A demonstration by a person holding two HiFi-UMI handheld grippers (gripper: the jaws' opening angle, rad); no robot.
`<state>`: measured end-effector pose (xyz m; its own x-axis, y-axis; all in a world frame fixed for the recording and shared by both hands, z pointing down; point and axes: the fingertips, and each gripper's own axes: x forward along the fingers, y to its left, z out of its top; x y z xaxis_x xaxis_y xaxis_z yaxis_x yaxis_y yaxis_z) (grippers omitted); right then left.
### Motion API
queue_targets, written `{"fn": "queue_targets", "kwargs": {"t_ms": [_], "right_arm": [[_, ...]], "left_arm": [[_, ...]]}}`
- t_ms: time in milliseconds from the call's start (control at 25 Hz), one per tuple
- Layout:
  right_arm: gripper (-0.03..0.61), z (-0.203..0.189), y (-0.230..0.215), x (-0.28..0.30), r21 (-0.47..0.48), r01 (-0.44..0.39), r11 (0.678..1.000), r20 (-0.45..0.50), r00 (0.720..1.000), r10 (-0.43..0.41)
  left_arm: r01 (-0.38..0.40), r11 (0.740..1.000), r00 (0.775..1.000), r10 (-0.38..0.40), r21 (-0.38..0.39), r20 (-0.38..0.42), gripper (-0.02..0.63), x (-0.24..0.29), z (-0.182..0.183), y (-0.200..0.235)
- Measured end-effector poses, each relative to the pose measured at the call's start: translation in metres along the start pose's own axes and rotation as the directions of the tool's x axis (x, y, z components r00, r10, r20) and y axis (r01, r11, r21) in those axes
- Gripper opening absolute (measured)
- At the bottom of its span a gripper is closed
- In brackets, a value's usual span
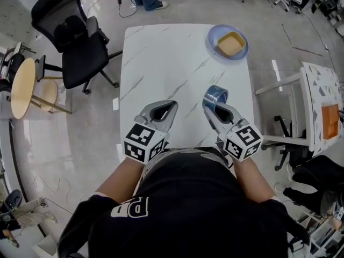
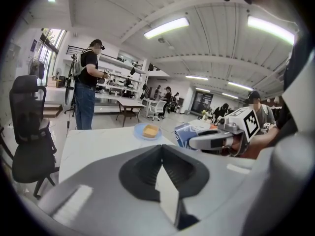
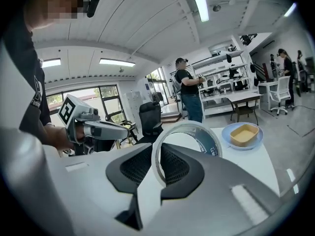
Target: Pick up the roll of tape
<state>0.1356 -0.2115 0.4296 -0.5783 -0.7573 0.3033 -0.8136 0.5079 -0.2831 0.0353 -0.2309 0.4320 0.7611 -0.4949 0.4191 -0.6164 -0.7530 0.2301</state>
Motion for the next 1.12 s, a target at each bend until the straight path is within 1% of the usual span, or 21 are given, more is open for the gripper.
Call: {"fn": "queue_targets", "kwargs": {"t_ms": [1120], "right_arm": [[0.051, -0.0030, 0.0008, 0.0066, -0.010, -0.019, 1.000, -0.015, 1.000, 0.019]], "left_arm": [[-0.011, 1.000, 1.000, 0.011, 0.005, 0.010, 0.058, -0.0004, 0.0014, 0.0012]]}}
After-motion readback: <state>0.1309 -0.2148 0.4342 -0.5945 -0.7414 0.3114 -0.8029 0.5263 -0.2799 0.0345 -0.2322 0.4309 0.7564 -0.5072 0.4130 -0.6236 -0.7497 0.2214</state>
